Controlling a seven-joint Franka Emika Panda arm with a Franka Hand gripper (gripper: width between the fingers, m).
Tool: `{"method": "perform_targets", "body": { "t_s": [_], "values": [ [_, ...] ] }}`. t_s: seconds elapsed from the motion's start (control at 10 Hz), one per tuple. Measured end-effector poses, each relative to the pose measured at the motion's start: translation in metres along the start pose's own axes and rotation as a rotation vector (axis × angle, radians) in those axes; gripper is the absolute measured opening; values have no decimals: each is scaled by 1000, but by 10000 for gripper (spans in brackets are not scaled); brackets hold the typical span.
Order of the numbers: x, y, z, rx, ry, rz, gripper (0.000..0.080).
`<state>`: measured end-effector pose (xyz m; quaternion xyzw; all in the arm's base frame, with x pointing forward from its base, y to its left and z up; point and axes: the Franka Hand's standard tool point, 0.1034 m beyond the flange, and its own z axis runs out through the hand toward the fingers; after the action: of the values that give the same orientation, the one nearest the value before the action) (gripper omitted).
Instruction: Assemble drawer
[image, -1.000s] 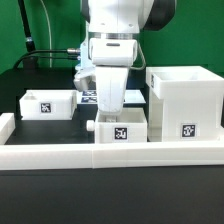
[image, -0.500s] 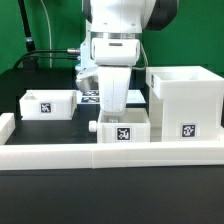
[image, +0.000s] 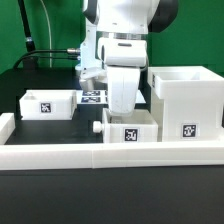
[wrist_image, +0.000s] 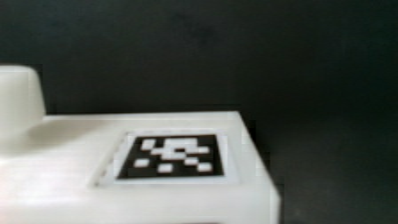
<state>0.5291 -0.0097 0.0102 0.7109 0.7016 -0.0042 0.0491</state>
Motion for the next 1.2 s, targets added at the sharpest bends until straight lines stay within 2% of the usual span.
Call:
{"method": "perform_targets", "body": {
  "t_s": [0.1,0.3,0.5,1.0,1.2],
  "values": [
    [-1,-1,0,20,-5,1,44],
    [1,-1,0,17,-4,31,44],
    [2,0,-1,30,-9,49,44],
    [3,-1,-3,34,-10,58,44],
    [-3,-1,-4,39,-9,58,44]
  ]
}}
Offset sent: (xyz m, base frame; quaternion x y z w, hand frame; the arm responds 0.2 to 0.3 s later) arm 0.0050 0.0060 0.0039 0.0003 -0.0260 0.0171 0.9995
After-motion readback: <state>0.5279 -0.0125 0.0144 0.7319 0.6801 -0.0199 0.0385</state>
